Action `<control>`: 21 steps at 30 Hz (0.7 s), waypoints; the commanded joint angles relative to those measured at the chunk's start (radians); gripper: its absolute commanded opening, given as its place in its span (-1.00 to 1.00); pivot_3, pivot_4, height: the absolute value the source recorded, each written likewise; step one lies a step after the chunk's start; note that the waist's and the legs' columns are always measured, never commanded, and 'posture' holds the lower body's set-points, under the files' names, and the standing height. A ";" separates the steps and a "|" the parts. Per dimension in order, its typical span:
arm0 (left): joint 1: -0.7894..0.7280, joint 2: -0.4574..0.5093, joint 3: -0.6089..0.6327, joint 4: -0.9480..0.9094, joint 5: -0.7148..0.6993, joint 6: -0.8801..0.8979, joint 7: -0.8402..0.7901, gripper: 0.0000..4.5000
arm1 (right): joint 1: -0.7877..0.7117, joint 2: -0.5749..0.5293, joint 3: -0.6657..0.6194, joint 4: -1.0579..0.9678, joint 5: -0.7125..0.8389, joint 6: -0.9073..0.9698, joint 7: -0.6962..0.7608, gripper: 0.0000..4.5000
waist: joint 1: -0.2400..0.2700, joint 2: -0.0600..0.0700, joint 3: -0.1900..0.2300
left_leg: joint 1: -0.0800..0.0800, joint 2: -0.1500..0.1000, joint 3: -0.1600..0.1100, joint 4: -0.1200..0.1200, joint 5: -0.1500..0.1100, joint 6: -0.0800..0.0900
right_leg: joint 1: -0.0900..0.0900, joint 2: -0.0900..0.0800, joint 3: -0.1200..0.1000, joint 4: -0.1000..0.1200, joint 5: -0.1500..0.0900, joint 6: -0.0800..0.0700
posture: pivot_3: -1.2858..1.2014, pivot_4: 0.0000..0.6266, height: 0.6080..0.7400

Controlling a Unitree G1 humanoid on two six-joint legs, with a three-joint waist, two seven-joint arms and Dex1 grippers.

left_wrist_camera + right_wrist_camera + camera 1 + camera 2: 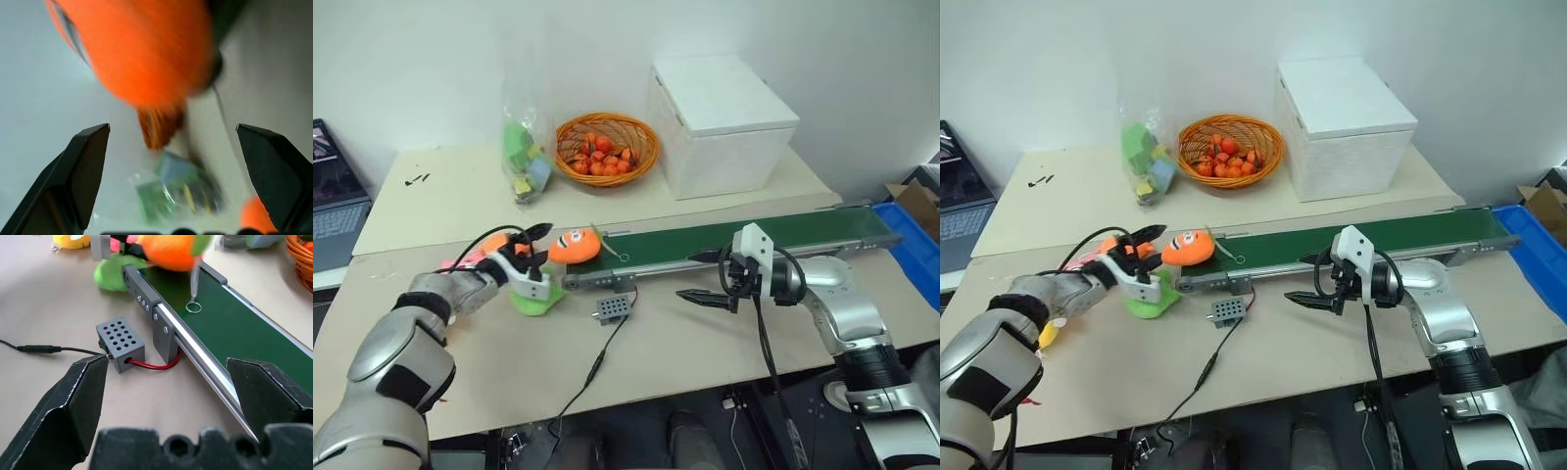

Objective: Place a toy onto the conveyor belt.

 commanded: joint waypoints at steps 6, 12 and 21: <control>0.000 -0.007 0.019 -0.019 -0.009 -0.007 -0.007 0.97 | -0.007 0.002 -0.026 -0.033 0.020 -0.012 -0.006 1.00 | 0.014 0.000 0.000 | -0.011 -0.001 -0.001 0.003 0.000 0.000 | -0.009 -0.001 -0.004 0.000 0.002 -0.001 | 0.03 -0.52 1.00; 0.024 -0.025 0.179 0.016 -0.211 -0.092 -0.186 0.97 | 0.005 -0.004 -0.028 -0.041 0.016 -0.011 -0.012 1.00 | 0.010 0.000 0.000 | -0.011 0.000 -0.001 0.004 0.000 0.000 | -0.008 -0.001 -0.005 0.000 0.003 0.000 | 0.03 -0.52 1.00; 0.079 -0.142 0.801 -0.126 -1.114 0.197 -1.432 0.97 | 0.052 -0.021 -0.054 -0.112 0.038 0.019 -0.033 1.00 | 0.005 0.001 0.000 | -0.013 0.000 -0.002 0.007 0.000 0.001 | -0.009 -0.002 -0.009 -0.001 0.003 -0.001 | 0.03 -0.52 1.00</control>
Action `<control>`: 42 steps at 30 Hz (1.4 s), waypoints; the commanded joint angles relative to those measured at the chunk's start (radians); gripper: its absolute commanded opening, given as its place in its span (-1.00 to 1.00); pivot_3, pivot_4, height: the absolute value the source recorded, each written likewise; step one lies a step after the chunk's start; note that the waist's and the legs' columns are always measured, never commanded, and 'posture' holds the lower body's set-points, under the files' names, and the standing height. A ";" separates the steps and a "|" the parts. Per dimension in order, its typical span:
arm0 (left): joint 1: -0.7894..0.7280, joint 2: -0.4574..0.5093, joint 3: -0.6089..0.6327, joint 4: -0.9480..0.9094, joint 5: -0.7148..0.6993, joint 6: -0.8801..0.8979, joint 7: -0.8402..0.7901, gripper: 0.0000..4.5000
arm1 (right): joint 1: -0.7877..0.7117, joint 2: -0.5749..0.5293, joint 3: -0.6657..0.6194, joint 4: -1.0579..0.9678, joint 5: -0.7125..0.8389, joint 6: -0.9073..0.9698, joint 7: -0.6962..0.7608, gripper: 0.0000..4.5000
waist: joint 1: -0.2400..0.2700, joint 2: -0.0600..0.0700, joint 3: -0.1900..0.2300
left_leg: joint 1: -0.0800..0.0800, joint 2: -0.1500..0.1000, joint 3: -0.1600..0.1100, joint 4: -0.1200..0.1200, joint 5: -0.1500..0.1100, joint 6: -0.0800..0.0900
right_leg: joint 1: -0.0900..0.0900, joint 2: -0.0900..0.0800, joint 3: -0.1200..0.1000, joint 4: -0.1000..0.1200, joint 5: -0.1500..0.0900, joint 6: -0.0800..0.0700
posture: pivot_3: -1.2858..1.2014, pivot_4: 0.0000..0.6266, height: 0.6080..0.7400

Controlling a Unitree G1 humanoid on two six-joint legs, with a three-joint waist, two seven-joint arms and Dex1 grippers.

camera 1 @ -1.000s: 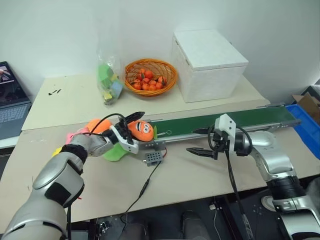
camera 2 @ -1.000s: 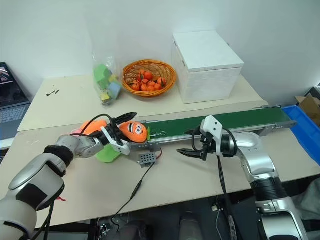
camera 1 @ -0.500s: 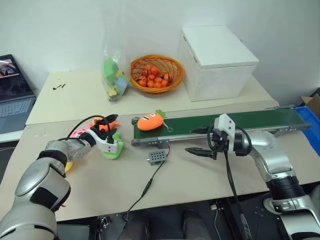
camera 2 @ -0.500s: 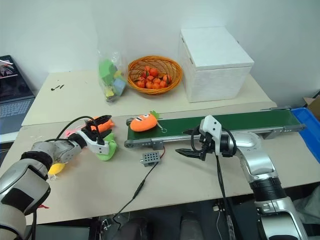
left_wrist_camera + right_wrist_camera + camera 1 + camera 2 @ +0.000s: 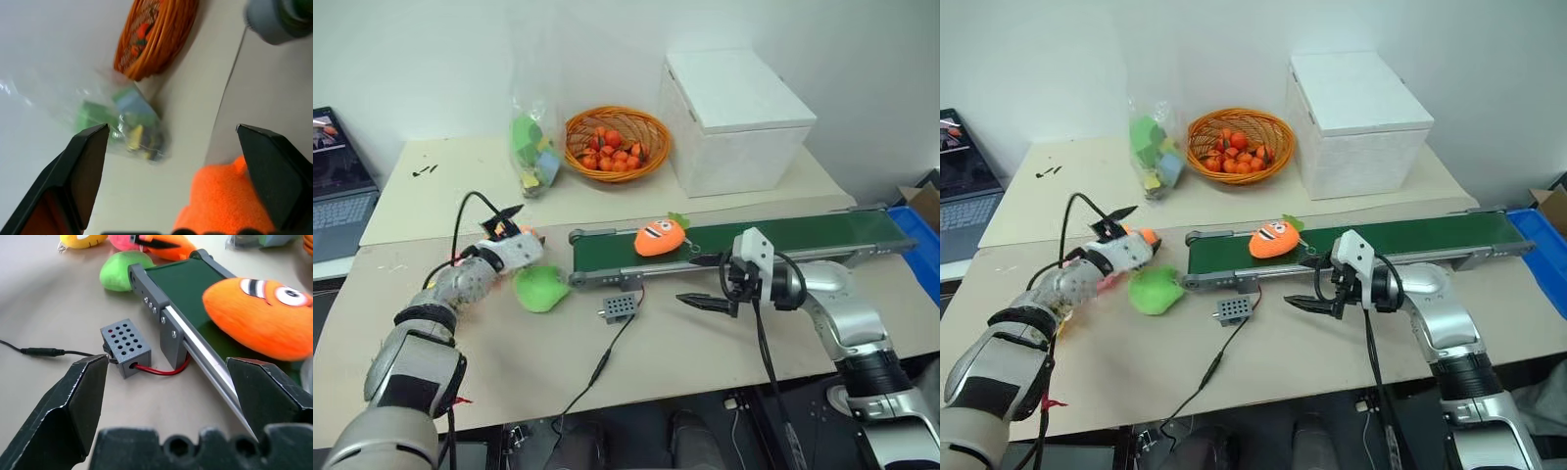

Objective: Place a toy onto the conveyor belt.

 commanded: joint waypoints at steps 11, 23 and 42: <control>0.437 0.183 0.383 -1.007 -0.808 1.094 -0.815 0.97 | 0.101 -0.032 -0.111 -0.251 0.092 0.121 -0.088 1.00 | -0.048 0.003 0.002 | 0.001 0.001 0.000 0.005 -0.004 0.004 | 0.001 0.001 0.002 0.002 0.001 0.000 | 0.03 -0.52 1.00; 0.597 0.135 0.394 -1.283 -0.718 0.990 -0.709 0.97 | 0.086 -0.024 -0.099 -0.258 0.109 0.152 -0.096 1.00 | 0.009 0.004 0.003 | 0.005 0.001 0.000 0.004 -0.004 0.002 | 0.004 0.001 0.002 -0.002 0.002 -0.003 | 0.03 -0.52 1.00; 0.572 0.081 0.342 -1.303 -0.686 0.996 -0.665 0.97 | 0.053 0.009 -0.069 -0.194 0.090 0.125 -0.090 1.00 | 0.005 0.004 0.003 | 0.005 0.002 0.001 0.004 -0.004 0.002 | 0.004 0.001 0.002 -0.003 0.002 -0.003 | 0.03 -0.52 1.00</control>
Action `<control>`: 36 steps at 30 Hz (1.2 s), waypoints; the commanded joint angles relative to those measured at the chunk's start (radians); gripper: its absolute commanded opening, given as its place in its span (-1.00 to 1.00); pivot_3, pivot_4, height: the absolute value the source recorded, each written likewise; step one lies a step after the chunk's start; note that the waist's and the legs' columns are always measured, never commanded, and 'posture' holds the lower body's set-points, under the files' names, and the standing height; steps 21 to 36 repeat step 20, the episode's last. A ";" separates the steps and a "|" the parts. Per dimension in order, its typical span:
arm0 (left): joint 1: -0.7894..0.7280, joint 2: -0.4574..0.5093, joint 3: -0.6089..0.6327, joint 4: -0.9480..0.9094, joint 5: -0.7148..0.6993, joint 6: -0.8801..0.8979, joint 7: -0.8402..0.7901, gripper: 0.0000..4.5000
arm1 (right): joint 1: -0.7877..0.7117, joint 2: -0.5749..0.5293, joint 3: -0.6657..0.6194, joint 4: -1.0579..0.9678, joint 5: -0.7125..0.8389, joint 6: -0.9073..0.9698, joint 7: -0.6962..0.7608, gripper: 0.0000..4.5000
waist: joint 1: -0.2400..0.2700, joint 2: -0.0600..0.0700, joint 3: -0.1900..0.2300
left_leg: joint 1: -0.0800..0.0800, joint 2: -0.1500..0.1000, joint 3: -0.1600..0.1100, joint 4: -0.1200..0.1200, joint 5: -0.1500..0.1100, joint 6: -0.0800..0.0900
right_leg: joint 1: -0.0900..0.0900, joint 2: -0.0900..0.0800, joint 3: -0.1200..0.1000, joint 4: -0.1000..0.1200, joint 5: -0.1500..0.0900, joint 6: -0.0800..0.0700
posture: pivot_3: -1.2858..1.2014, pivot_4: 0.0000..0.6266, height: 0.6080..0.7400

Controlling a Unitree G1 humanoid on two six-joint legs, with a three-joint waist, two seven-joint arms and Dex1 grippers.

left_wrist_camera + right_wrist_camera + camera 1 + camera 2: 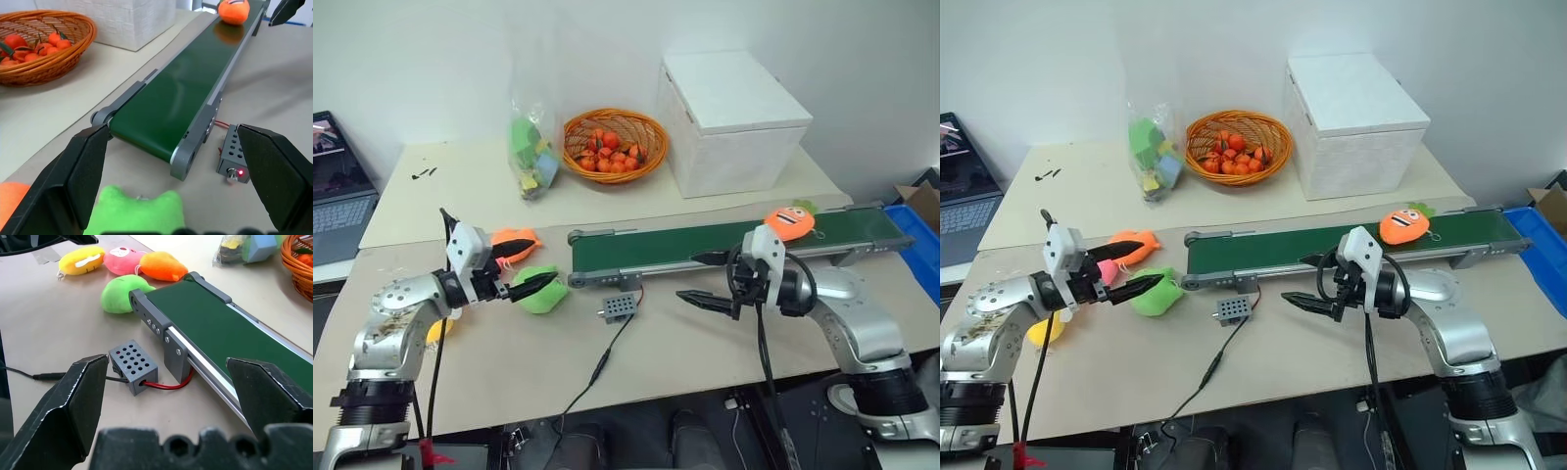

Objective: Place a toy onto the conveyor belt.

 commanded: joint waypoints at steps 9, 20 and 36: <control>-0.059 -0.019 -0.004 -0.019 0.012 -0.013 0.024 0.97 | -0.009 0.022 -0.004 -0.009 -0.001 -0.035 -0.005 1.00 | -0.001 0.000 0.000 | 0.000 0.000 0.000 0.000 0.000 0.000 | 0.000 0.000 0.000 0.000 0.000 0.000 | 0.03 -0.52 1.00; -0.075 -0.020 -0.007 -0.026 -0.012 0.023 0.006 0.97 | -0.008 0.026 -0.005 -0.012 -0.003 -0.035 -0.004 1.00 | -0.001 0.000 0.000 | 0.000 0.000 0.000 0.000 0.000 0.000 | 0.000 0.000 0.000 0.000 0.000 0.000 | 0.03 -0.52 1.00; -0.075 -0.020 -0.007 -0.026 -0.012 0.023 0.006 0.97 | -0.008 0.026 -0.005 -0.012 -0.003 -0.035 -0.004 1.00 | -0.001 0.000 0.000 | 0.000 0.000 0.000 0.000 0.000 0.000 | 0.000 0.000 0.000 0.000 0.000 0.000 | 0.03 -0.52 1.00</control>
